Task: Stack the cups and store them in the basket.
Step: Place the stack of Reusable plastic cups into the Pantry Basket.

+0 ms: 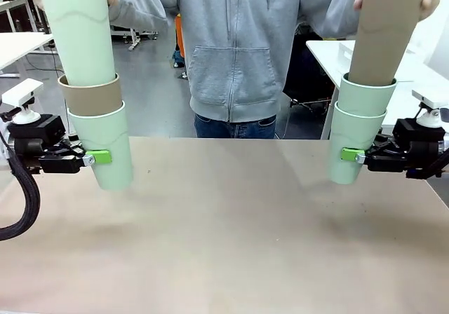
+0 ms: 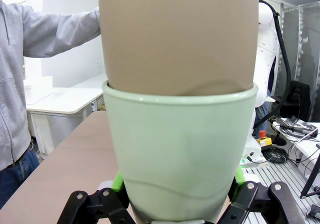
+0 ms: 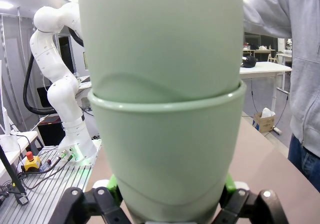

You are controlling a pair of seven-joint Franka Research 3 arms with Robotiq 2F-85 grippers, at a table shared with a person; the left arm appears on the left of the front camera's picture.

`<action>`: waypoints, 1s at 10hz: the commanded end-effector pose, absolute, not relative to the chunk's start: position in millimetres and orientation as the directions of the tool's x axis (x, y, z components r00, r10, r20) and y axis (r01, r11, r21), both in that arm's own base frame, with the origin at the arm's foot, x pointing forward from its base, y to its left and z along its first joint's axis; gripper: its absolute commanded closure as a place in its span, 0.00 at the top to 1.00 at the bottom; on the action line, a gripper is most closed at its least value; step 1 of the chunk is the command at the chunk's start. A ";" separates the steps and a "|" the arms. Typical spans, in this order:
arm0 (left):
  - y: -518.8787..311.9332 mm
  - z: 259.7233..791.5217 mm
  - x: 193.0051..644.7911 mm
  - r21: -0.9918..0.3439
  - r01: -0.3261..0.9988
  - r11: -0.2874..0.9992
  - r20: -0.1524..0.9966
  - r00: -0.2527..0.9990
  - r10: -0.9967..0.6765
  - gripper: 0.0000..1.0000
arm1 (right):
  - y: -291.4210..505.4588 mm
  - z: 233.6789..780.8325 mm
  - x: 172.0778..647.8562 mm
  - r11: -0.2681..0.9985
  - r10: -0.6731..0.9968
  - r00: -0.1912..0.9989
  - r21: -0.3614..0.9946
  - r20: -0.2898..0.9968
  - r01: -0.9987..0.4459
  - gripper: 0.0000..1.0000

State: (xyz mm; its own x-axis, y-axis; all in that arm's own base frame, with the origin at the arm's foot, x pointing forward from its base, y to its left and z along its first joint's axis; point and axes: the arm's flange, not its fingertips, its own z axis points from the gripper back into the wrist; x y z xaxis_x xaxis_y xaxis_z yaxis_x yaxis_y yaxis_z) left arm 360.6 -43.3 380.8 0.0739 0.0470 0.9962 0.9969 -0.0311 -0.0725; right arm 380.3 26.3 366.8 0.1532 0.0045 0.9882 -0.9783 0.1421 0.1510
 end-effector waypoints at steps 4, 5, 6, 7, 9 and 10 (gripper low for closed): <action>-43.9 382.4 359.9 -0.066 0.997 -0.038 0.996 0.068 0.055 0.87 | 27.8 368.6 381.5 0.148 0.000 0.139 0.137 0.990 -0.979 0.84; -43.9 382.4 359.9 -0.066 0.997 -0.038 0.996 0.068 0.055 0.87 | 27.8 368.6 381.5 0.148 0.000 0.139 0.137 0.990 -0.979 0.84; -43.9 382.4 359.9 -0.066 0.997 -0.038 0.996 0.068 0.055 0.87 | 27.8 368.6 381.5 0.148 0.000 0.139 0.137 0.990 -0.979 0.84; -43.9 382.4 359.9 -0.066 0.997 -0.038 0.996 0.068 0.055 0.87 | 27.8 368.6 381.5 0.148 0.000 0.139 0.137 0.990 -0.979 0.84; -43.9 382.4 359.9 -0.066 0.997 -0.038 0.996 0.068 0.055 0.87 | 27.8 368.6 381.5 0.148 0.000 0.139 0.137 0.990 -0.979 0.84; -43.9 382.4 359.9 -0.066 0.997 -0.038 0.996 0.068 0.055 0.87 | 27.8 368.6 381.5 0.148 0.000 0.139 0.137 0.990 -0.979 0.84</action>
State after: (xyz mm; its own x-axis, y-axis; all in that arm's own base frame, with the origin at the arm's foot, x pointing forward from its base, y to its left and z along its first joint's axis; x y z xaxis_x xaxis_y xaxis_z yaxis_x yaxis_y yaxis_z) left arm 360.5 -43.3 380.4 0.0748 0.0465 0.9961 0.9968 -0.0314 -0.0734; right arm 380.3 26.3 366.7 0.1534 0.0048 0.9882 -0.9782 0.1423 0.1511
